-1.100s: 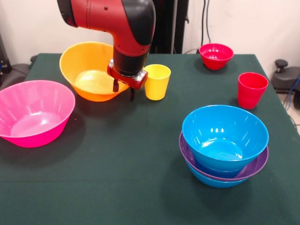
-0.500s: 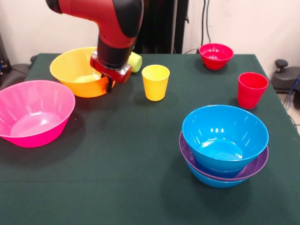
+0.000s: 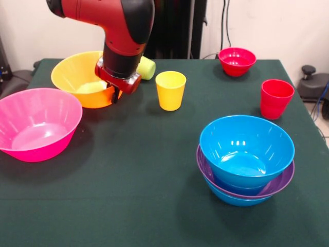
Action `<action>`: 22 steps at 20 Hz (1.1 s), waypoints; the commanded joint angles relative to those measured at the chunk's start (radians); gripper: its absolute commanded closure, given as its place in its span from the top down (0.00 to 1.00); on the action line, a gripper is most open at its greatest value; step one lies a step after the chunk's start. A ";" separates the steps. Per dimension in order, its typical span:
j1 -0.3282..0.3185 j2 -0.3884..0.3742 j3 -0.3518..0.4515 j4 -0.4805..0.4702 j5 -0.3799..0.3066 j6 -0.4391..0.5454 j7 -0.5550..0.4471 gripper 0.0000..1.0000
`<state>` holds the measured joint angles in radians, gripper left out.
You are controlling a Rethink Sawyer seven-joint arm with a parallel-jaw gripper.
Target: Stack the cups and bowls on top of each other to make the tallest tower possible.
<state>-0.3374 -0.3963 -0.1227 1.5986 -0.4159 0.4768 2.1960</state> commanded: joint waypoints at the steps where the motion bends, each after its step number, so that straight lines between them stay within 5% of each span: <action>1: -0.018 0.075 0.091 -0.087 -0.066 -0.032 -0.072 0.00; 9: 0.020 -0.053 0.112 0.011 -0.012 0.005 -0.037 0.00; 22: 0.091 -0.270 0.156 0.033 0.129 0.303 -0.038 0.00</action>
<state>-0.2874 -0.5831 -0.0950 1.6298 -0.3477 0.5957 2.1960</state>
